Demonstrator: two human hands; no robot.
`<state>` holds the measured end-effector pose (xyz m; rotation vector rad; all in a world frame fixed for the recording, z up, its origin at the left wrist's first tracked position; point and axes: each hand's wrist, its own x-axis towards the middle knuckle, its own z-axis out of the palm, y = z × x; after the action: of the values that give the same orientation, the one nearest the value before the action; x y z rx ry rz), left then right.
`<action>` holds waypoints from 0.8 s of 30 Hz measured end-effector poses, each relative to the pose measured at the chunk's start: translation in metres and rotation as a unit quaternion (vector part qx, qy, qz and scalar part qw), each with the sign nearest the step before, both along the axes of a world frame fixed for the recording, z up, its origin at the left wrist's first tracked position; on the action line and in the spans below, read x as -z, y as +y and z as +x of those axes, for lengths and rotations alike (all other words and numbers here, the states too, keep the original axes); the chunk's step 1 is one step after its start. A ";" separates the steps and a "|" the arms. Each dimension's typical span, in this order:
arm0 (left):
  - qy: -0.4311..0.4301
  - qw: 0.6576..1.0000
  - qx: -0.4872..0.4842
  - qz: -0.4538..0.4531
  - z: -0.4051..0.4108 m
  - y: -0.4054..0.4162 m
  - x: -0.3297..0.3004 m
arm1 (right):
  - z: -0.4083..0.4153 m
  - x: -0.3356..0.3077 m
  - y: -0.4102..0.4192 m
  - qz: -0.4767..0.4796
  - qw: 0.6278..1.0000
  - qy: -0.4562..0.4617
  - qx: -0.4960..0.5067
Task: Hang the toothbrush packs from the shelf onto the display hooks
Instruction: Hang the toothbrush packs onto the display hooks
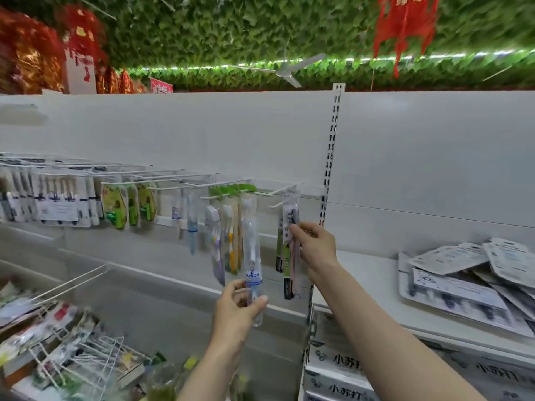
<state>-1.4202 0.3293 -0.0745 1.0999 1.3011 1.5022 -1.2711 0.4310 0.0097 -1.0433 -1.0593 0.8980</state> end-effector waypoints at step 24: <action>0.024 0.981 0.192 0.018 -0.125 0.023 -0.007 | -0.142 0.011 -0.075 0.043 0.991 -0.103 0.079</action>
<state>-1.5447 0.3527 -0.0677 1.3303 1.0232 1.2196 -1.4131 0.3562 -0.0016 -1.1477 -1.1584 0.6213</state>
